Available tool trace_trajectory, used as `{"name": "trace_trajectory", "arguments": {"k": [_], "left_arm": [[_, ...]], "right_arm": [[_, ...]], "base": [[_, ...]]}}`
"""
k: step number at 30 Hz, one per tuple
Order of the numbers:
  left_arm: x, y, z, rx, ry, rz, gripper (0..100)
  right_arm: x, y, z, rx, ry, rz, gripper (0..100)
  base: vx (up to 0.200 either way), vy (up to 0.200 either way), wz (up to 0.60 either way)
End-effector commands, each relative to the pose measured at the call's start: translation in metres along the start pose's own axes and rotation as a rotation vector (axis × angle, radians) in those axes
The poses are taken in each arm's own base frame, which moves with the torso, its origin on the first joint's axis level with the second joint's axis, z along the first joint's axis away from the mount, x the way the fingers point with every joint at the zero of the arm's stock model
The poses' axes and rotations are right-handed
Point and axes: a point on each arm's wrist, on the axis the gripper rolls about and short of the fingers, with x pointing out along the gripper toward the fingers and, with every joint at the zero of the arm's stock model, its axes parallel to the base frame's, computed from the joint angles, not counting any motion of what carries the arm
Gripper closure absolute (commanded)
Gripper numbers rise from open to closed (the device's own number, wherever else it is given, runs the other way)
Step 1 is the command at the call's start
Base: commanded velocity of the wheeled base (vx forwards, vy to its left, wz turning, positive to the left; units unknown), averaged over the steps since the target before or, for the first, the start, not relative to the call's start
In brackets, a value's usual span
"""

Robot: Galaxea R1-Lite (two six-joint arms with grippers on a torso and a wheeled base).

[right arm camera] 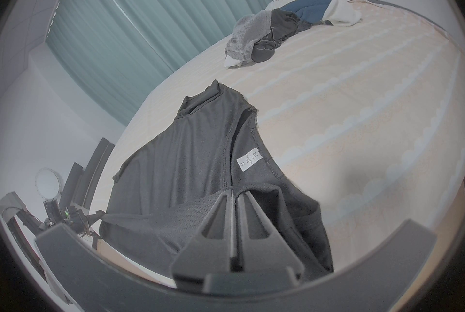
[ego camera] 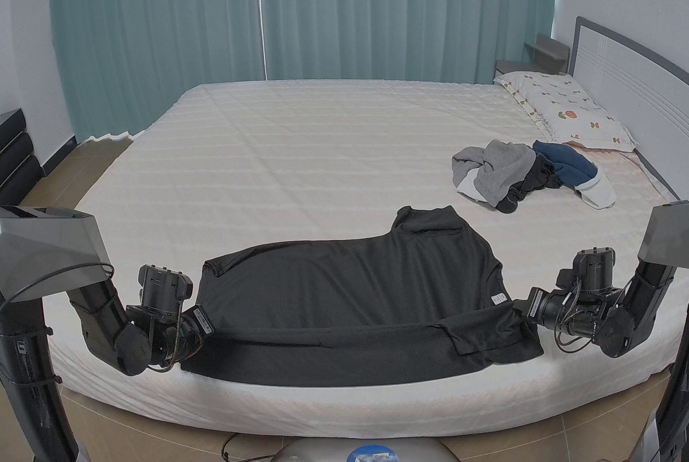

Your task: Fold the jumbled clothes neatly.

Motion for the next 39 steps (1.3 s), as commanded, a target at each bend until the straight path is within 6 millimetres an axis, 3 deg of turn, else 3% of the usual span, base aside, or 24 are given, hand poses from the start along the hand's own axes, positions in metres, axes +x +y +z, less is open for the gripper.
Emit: {"name": "trace_trajectory", "arguments": {"k": [1,12,13,15,16,25,31,34,39], "left_arm": [[0.002,-0.001,0.001,-0.002,-0.004,-0.003,100],[0.008,0.000,0.001,-0.010,-0.001,0.006,100],[0.008,0.000,0.001,-0.010,-0.001,0.004,0],[0.008,-0.001,0.001,-0.010,-0.001,0.004,0],[0.008,-0.001,0.001,-0.010,0.000,0.002,0],[0.007,0.001,0.002,-0.019,-0.001,0.003,0],[-0.009,0.008,0.016,-0.091,-0.011,-0.038,0],[-0.025,0.012,0.025,-0.133,0.004,-0.108,0],[-0.038,0.012,0.029,-0.236,0.055,-0.195,0]], "right_arm": [[0.003,0.000,-0.002,0.003,0.008,0.002,100],[0.008,-0.003,-0.007,0.006,0.021,-0.004,100],[0.008,-0.003,-0.007,0.006,0.022,-0.005,100],[0.009,-0.003,-0.008,0.007,0.023,-0.006,100],[0.009,-0.004,-0.008,0.007,0.026,-0.007,0],[0.006,-0.003,-0.003,0.011,-0.027,0.015,0],[-0.024,0.006,0.012,0.071,-0.109,0.041,0],[-0.047,0.011,0.007,0.109,-0.103,0.052,0],[-0.063,0.020,-0.016,0.219,-0.024,0.071,0]], "base": [[0.000,0.000,0.00],[0.000,0.000,0.00],[0.000,0.000,0.00],[0.000,0.000,0.00],[0.000,0.000,0.00],[0.000,0.000,0.00],[0.000,0.000,0.00],[0.000,0.000,0.00],[0.000,0.000,0.00]]}}
